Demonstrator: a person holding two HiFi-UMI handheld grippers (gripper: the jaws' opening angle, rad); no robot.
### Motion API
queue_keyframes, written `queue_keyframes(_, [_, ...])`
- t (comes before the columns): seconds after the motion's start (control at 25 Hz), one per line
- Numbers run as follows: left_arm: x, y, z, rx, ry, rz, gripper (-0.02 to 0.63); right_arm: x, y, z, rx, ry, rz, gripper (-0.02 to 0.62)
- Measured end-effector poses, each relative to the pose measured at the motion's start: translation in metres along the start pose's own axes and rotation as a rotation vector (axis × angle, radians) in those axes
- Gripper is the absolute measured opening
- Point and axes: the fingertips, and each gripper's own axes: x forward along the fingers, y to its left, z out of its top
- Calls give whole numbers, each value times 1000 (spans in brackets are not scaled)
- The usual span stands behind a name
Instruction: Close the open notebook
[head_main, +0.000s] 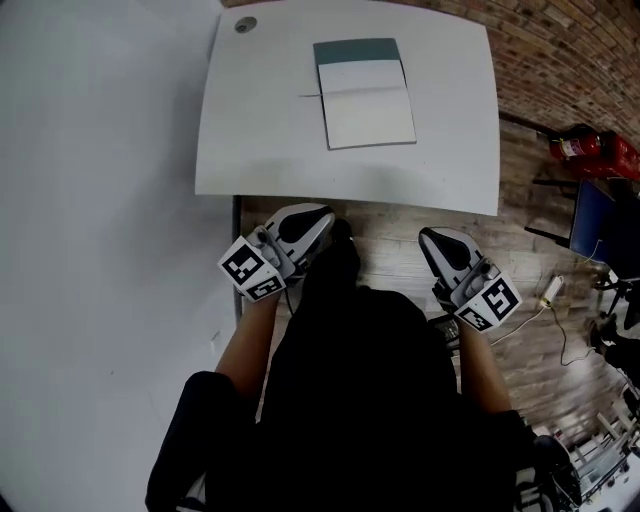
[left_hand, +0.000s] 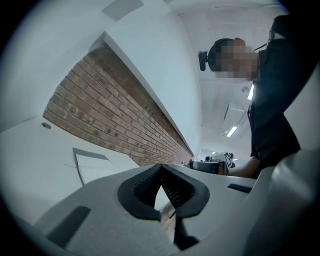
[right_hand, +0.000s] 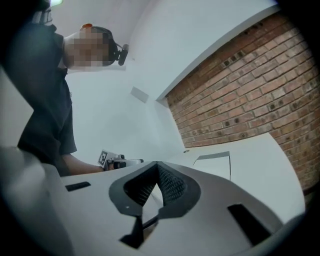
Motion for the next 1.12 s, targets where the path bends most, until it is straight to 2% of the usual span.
queue_keyframes(0.2, [21,60,28,-36,-15,4,17,47,-49,22,15,22,4,8])
queue_keyframes(0.44, [36,115,29,-110,53,103,17,69,-120,26,-39,126,-24,8])
queue_keyframes(0.56, [44,142,29,-135,90,153,17,88,-152,32,-30,139,38,8])
queue_keyframes(0.68, [53,164,32,-159,101,247,17,105,-178,44,-13,148,116,16])
queue_keyframes(0.76, [59,173,40,-171,113,297,18,114,-199,57,13,132,143,67])
queue_keyframes(0.92, [74,196,58,-206,116,379,18,126,-247,73,82,120,163,89])
queue_keyframes(1.12, [93,228,62,-285,154,377,33,143,-305,63,293,220,176,112])
